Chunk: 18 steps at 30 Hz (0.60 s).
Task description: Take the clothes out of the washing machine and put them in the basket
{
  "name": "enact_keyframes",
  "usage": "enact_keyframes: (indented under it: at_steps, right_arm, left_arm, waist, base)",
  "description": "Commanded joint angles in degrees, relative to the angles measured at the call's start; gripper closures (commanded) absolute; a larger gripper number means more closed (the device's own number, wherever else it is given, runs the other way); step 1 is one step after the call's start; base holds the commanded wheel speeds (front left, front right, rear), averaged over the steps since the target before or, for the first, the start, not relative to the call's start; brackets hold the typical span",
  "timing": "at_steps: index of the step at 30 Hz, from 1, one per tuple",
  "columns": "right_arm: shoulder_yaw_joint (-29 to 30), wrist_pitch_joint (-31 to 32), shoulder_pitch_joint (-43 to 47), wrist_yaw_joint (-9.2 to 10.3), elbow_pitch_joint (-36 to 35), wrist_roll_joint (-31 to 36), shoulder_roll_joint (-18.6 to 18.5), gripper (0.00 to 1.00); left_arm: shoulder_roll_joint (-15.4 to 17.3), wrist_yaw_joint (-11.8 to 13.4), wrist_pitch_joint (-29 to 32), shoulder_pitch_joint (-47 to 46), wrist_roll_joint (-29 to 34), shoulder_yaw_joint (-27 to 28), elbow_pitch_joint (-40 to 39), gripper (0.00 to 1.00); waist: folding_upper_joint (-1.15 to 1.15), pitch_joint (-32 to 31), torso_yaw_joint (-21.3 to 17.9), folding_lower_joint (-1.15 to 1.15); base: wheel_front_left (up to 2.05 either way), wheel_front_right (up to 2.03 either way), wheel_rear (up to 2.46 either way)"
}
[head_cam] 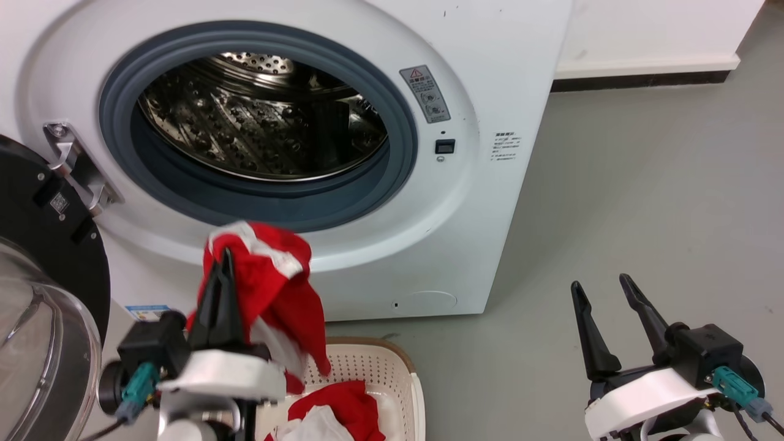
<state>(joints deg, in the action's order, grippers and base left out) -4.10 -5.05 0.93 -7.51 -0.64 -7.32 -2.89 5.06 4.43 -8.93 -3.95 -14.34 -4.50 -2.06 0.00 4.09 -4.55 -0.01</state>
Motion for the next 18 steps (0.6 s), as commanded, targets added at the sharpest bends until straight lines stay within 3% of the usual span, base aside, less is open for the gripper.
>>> enact_keyframes:
  at_steps: [1, 4, 9, 11, 12, 18]
  right_arm:
    - [0.1, -0.1, 0.3, 0.04, -0.4, 0.5, 0.0, 0.00]
    - [0.0, 0.3, -0.5, 0.04, -1.0, 0.7, 0.0, 0.00]
    - [-0.5, 0.4, -2.0, 0.03, -1.8, 1.1, 0.0, 0.00]
    - [-0.9, 0.4, -2.9, 0.04, -2.1, 1.4, 0.0, 0.00]
    - [-1.6, 0.2, -4.5, 0.04, -2.2, 1.5, 0.0, 0.00]
    - [-2.8, -0.6, -7.9, 0.04, -1.7, 1.4, 0.0, 0.00]
  left_arm:
    - [-0.1, 0.3, 0.3, 1.1, -0.5, 0.0, -0.3, 1.00]
    - [-0.6, 1.5, 0.8, 4.1, -1.4, 0.4, -0.2, 1.00]
    - [-0.9, 1.3, 0.1, 5.6, -2.6, -0.5, 5.6, 1.00]
    - [-1.1, 0.9, -0.4, 4.7, -3.0, -1.2, 9.5, 1.00]
    - [-1.3, 0.3, -1.4, 2.8, -4.1, -1.6, 16.8, 1.00]
    - [-1.6, -1.1, -4.6, -4.1, -5.9, -1.3, 31.9, 1.00]
  waist:
    - [0.00, 0.6, 0.5, 0.01]
    - [0.00, 2.4, 1.1, 0.01]
    - [0.00, 6.2, 2.1, 0.01]
    - [0.00, 8.3, 2.2, 0.01]
    - [0.00, 11.4, 1.9, 0.01]
    - [0.00, 17.5, 1.0, 0.01]
  base:
    - [0.00, 0.00, 0.00]
    - [0.00, 0.00, 0.00]
    - [0.00, 0.00, 0.00]
    - [0.00, 0.00, 0.00]
    - [0.00, 0.00, 0.00]
    - [0.00, 0.00, 0.00]
